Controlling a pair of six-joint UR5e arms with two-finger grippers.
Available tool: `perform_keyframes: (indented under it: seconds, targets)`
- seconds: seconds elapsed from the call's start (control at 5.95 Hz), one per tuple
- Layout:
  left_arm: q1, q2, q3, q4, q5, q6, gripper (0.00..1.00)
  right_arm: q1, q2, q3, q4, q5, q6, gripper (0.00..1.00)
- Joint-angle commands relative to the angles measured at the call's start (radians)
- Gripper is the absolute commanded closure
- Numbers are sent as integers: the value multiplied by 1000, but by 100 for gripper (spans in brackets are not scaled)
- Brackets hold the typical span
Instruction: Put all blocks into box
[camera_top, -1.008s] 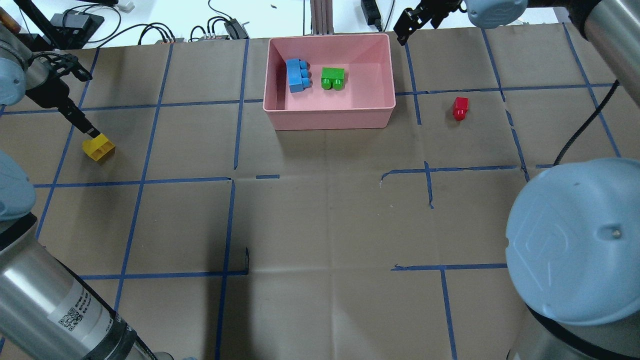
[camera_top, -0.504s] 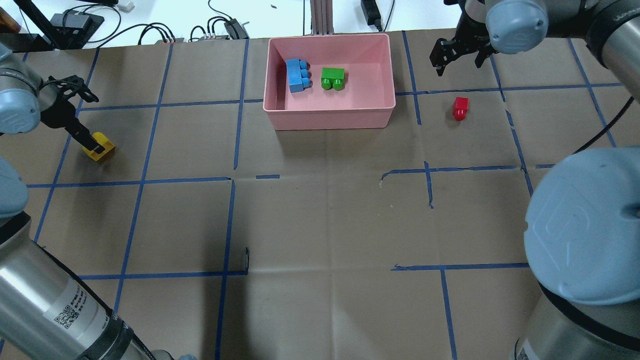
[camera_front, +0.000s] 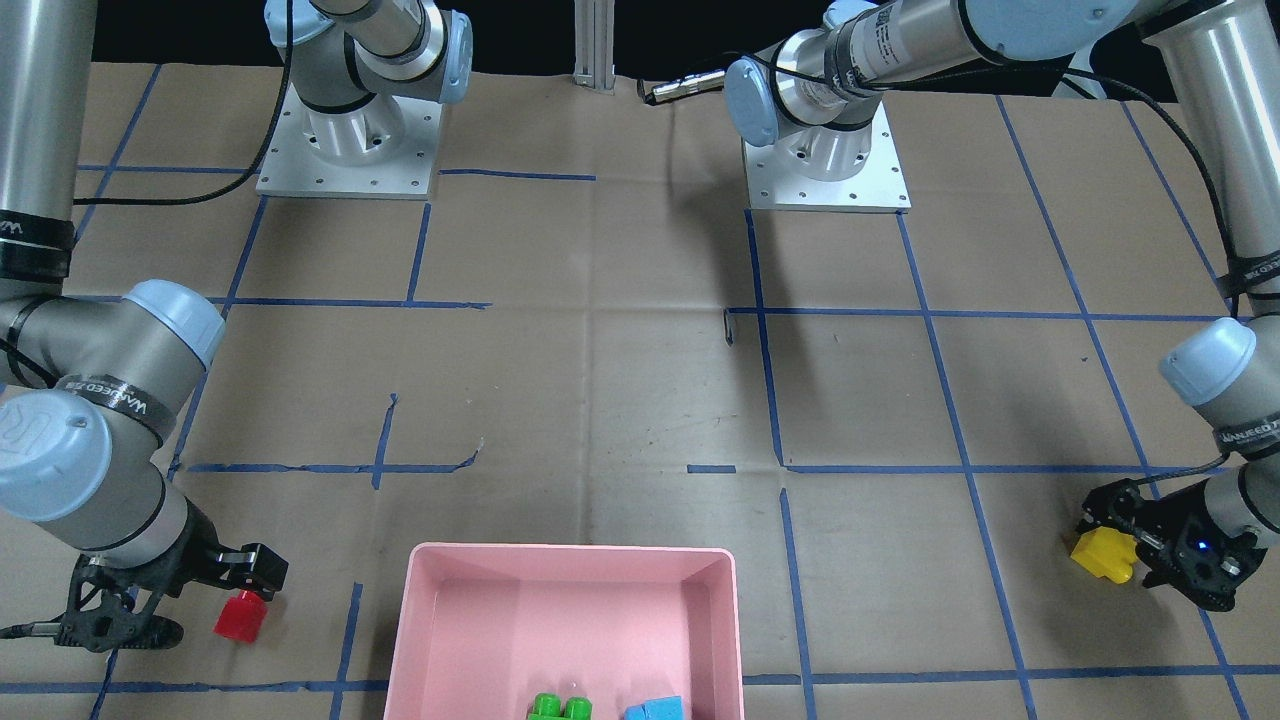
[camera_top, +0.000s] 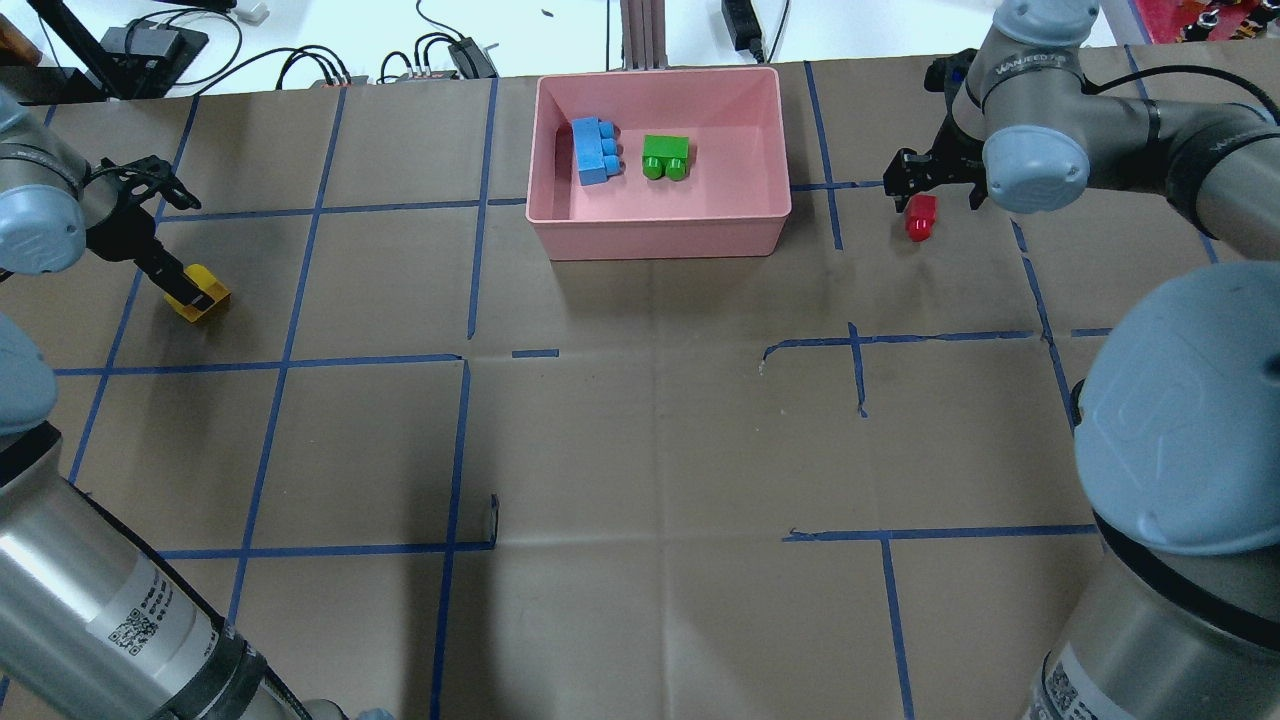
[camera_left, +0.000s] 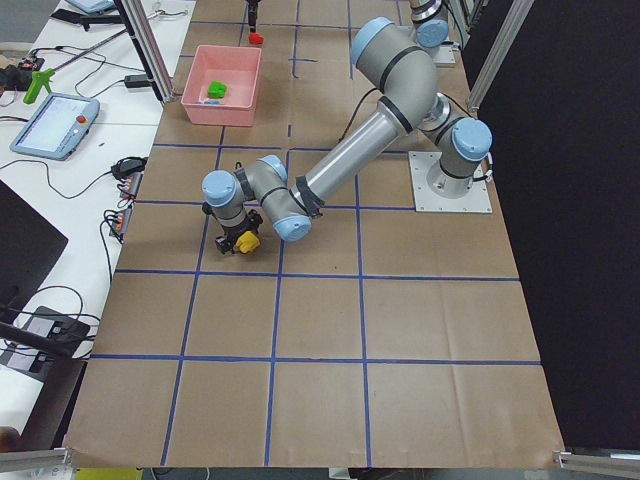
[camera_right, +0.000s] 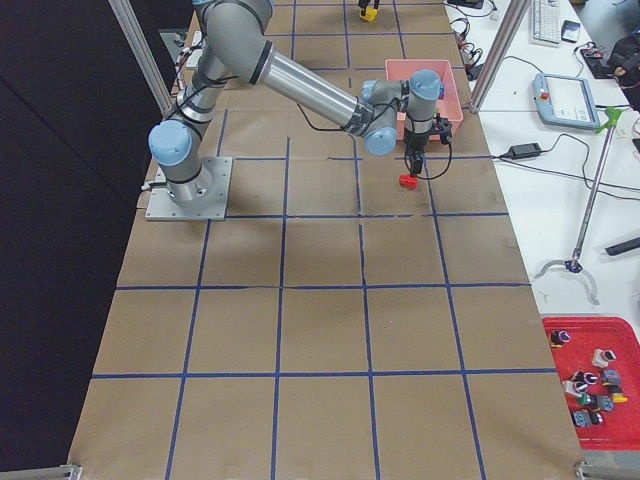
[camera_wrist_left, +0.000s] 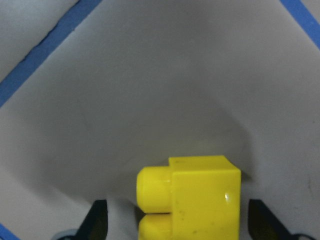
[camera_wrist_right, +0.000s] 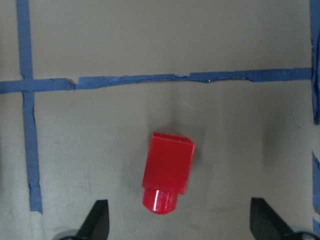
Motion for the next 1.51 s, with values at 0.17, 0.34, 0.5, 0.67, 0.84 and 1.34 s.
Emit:
perform_keyframes:
  seconds: [0.17, 0.34, 0.5, 0.67, 0.84, 1.34]
  targets:
    - [-1, 7, 4, -1, 9, -1, 56, -7, 42, 4, -36, 5, 8, 1]
    - [-1, 10, 10, -6, 11, -6, 69, -4, 56, -10, -53, 5, 8, 1]
    - [-1, 23, 31, -14, 11, -16, 73, -2, 65, -25, -53, 5, 8, 1]
    - [-6, 63, 65, -43, 8, -83, 74, 1, 66, -27, -58, 6, 7, 5]
    - [-29, 92, 132, -155, 3, -213, 74, 12, 70, -24, -67, 6, 7, 16]
    - [-257, 88, 330, -322, -2, -642, 74, 13, 63, -16, -69, 0, 8, 90]
